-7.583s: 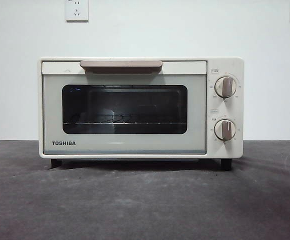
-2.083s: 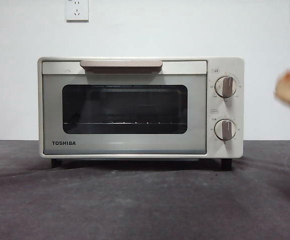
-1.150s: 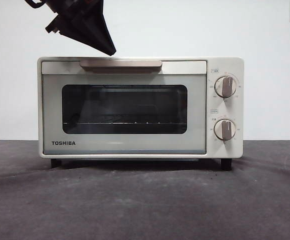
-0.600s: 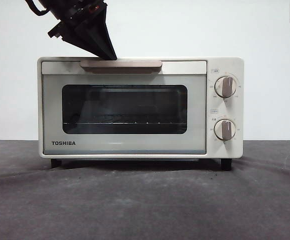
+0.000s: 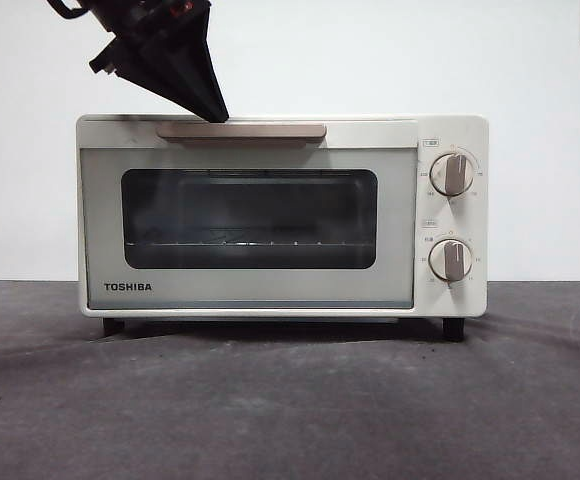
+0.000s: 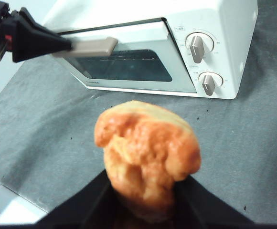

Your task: The left arm flap open the oven, the right arm pick bread and place it into oven, the left arm flap close the oven

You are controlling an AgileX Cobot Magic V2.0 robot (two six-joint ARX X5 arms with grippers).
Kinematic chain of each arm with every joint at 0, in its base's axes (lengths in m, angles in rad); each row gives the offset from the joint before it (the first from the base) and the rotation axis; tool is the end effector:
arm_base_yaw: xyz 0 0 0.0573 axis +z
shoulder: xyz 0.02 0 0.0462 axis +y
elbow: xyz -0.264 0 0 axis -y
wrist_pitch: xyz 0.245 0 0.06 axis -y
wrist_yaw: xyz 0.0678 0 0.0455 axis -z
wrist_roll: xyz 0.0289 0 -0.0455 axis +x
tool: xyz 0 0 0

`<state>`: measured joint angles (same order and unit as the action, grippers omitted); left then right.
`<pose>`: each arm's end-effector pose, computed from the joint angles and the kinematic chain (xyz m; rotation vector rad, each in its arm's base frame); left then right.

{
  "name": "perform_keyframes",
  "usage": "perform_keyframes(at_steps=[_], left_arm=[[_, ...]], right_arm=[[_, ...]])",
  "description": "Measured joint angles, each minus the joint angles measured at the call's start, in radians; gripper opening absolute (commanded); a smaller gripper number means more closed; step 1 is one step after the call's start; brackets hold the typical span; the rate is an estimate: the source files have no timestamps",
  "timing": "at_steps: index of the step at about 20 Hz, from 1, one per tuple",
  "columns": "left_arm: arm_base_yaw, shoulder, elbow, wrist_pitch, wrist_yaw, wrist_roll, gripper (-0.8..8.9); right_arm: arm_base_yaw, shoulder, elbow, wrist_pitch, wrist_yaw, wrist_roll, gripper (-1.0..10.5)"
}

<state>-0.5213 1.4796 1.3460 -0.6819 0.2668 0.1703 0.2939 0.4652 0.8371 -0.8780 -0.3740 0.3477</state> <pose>0.2671 -0.1622 0.3236 0.2584 0.7651 -0.8130 0.0671 0.0313 0.3209 0.3480 0.6237 0.5574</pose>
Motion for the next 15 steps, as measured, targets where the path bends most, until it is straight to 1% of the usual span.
perform_keyframes(at_steps=[8,15], left_arm=[[-0.045,-0.004,-0.013,-0.079,0.020,0.001,0.18],[-0.093,-0.006,-0.062,-0.108,0.033,0.000,0.18]], right_arm=[[0.000,0.000,0.000,0.000,0.000,0.000,1.3],[0.000,0.000,0.000,0.000,0.000,0.000,1.3]])
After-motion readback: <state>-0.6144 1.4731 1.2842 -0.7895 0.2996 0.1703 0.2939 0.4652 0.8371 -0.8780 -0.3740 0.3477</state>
